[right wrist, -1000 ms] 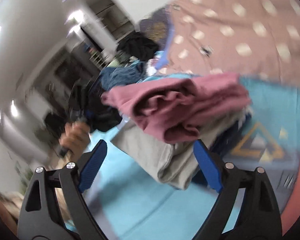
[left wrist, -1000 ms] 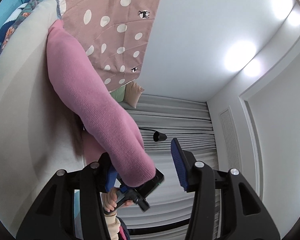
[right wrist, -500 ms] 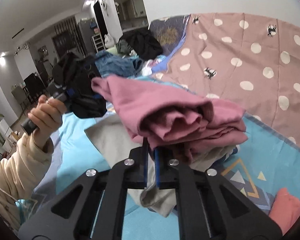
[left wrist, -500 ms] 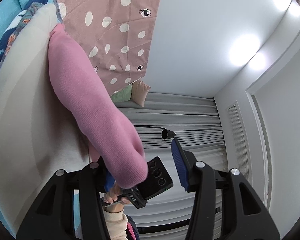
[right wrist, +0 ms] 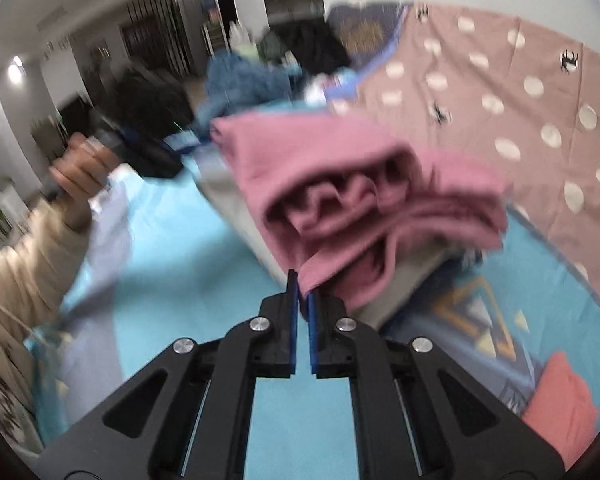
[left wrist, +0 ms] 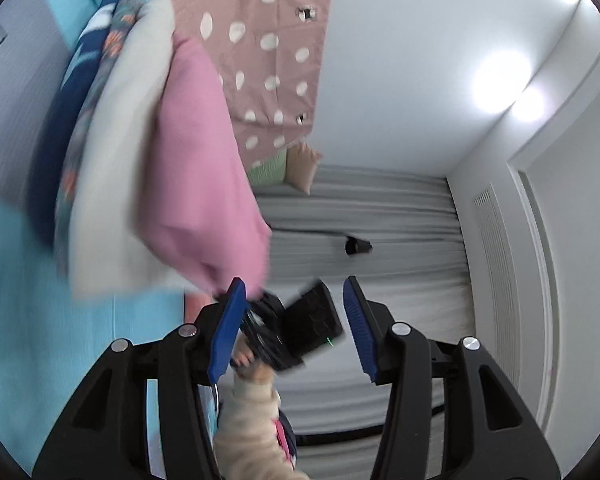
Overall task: Fold small clothes
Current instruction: 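Lower the pink shirt onto the folded clothes stack with both grippers, then open both grippers and release the pink shirt on the stack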
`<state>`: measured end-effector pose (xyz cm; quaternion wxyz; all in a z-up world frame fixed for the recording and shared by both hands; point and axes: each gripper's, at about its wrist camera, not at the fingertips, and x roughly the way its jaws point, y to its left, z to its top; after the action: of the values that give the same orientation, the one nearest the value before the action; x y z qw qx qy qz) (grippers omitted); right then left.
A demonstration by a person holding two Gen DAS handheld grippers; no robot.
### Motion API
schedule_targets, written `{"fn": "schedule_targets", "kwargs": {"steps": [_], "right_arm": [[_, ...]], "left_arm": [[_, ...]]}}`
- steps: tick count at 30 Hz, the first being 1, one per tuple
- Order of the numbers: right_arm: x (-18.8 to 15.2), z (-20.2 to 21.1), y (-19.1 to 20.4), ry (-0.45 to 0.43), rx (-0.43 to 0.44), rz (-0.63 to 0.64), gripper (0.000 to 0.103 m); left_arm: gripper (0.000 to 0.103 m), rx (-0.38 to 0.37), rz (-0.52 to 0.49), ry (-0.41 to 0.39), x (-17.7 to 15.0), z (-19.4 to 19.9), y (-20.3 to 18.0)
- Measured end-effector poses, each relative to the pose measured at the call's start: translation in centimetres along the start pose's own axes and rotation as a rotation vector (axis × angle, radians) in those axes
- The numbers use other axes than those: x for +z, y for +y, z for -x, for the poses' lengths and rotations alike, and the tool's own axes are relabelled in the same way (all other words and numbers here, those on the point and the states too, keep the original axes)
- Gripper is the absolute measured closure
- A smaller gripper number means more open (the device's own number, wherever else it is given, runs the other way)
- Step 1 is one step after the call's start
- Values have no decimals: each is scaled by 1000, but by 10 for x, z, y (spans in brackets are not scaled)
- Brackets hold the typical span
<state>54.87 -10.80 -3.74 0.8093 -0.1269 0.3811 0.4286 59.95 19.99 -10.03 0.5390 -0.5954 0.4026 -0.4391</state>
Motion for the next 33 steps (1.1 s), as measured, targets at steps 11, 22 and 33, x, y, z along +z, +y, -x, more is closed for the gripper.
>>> {"fn": "schedule_targets", "kwargs": {"steps": [11, 22, 33], "right_arm": [[54, 28, -12, -302, -10, -217, 68], [19, 1, 5, -175, -290, -330, 51], [0, 96, 151, -324, -693, -318, 16]], "left_arm": [[21, 215, -459, -68, 12, -43, -88], [18, 601, -457, -41, 4, -85, -43], [1, 1143, -888, -391, -128, -45, -139]]}}
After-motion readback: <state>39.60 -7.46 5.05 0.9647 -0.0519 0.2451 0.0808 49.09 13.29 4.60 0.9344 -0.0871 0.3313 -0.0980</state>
